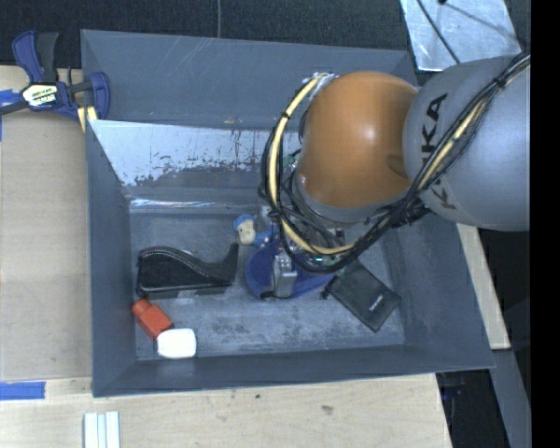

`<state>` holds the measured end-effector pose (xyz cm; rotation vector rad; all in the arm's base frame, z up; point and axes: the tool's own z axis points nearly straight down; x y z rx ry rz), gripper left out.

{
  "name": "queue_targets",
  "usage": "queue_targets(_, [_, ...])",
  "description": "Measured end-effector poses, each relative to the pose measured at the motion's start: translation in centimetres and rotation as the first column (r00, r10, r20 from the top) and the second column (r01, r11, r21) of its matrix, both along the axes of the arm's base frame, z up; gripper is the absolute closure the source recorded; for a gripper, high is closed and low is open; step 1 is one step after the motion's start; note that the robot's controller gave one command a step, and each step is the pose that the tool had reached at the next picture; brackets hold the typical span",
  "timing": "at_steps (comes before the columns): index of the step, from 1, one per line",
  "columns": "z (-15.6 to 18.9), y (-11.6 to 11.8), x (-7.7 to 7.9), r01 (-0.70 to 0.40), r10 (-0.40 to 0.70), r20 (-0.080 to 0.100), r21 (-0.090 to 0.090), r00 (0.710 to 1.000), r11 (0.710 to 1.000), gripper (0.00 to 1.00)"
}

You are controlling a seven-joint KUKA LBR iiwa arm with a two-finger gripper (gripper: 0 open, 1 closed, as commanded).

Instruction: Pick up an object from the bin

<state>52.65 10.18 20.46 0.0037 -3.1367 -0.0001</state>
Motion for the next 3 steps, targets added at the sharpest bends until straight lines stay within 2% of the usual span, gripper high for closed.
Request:
queue_targets(1, [-11.8, -4.2, 4.6, 0.19, -0.19, 0.002, 0.0, 0.982, 0.982, 0.0])
queue_targets(2, [-11.1, -4.1, 5.0, 0.191, -0.191, 0.017, 0.004, 0.982, 0.982, 1.0])
queue_targets(3, [-2.9, 1.6, 0.2, 0.136, -0.136, 0.013, 0.005, 0.991, 0.991, 1.0])
